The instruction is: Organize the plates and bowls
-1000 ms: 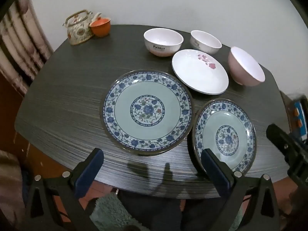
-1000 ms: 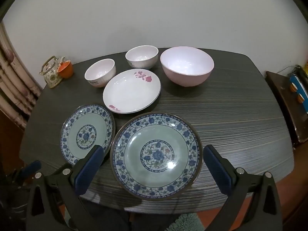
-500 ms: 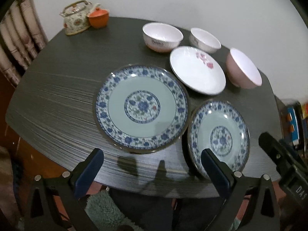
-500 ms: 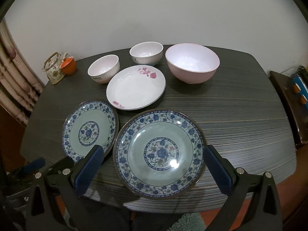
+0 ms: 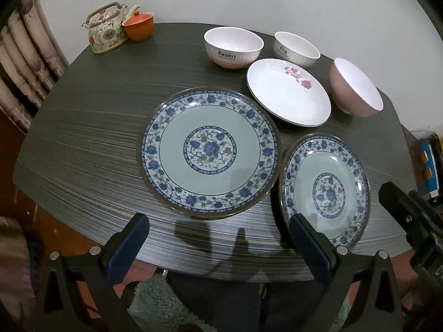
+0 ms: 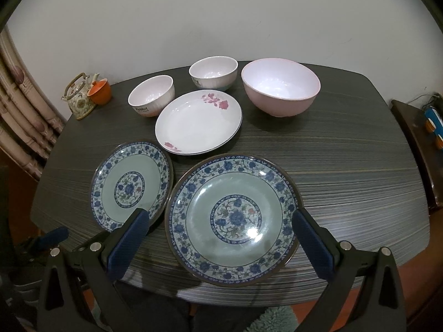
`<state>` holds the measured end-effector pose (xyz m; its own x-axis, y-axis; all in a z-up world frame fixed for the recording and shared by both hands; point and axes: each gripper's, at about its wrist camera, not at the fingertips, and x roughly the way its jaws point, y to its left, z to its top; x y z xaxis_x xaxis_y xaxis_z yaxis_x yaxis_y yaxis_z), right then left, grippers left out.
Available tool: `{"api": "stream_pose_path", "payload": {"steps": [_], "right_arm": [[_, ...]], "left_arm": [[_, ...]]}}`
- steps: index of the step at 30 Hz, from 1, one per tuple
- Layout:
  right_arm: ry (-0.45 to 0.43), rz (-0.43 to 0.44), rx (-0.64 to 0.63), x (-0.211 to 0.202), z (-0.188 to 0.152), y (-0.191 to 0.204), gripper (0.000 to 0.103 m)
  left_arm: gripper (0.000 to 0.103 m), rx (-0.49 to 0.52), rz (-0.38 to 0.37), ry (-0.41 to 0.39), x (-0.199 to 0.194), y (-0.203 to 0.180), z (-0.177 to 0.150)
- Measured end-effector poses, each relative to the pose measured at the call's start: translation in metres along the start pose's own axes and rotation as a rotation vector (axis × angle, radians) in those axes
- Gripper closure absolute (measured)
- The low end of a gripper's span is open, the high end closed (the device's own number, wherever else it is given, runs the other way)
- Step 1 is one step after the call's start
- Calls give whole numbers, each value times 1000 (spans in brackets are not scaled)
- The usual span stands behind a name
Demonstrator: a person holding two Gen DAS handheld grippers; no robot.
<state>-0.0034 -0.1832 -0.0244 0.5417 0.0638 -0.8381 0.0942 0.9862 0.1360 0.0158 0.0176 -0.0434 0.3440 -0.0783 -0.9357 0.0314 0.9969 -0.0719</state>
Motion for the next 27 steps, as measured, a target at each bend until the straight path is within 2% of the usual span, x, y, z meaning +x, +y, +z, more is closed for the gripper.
{"api": "stream_pose_path", "payload": {"steps": [13,27], "right_arm": [[14,0,-5,4,-2,3,1],[16,7,-23,7,-6,12,1]], "left_arm": [[0,51,-9,-8,4,-6,0],[0,38,-34,-21,5,-6,-1]]}}
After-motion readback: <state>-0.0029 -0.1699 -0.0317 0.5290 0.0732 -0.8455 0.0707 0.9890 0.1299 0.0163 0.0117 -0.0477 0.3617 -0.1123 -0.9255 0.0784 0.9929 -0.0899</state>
